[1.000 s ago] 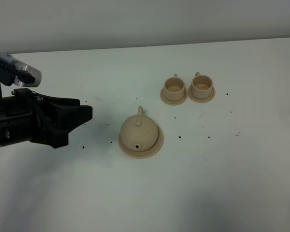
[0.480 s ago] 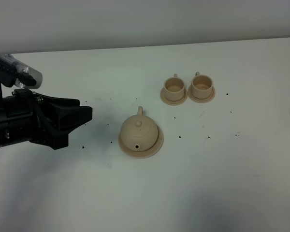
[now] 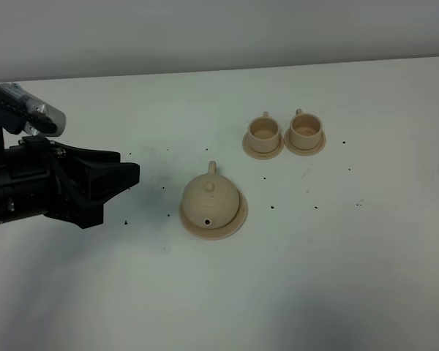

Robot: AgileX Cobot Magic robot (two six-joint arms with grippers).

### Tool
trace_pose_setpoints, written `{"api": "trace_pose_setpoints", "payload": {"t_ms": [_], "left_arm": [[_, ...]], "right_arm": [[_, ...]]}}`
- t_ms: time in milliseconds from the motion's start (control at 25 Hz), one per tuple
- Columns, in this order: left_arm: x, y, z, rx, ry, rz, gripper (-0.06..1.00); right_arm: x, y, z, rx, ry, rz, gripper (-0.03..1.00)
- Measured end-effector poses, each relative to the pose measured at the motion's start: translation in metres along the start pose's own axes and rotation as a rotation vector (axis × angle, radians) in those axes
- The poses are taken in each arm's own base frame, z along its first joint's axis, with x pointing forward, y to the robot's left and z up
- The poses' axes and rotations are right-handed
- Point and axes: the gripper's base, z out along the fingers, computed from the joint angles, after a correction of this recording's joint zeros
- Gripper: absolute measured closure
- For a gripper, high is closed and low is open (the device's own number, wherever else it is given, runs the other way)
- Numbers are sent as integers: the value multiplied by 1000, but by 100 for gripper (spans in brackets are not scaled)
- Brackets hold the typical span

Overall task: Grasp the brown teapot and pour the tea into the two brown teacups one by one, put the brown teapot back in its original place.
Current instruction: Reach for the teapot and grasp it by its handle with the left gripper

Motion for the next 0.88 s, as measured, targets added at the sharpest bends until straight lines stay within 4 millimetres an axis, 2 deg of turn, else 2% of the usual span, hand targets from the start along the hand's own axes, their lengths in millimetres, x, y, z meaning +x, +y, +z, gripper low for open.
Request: {"api": "trace_pose_setpoints", "payload": {"t_ms": [520,880], "left_arm": [[-2,7,0,-77,-17,-1,53],[-3,14,-1,-150,-36,-5,53]], "right_arm": [[2,-14,-3,415,-7,340,65],[14,5,-21,573,-182,346,65]]}}
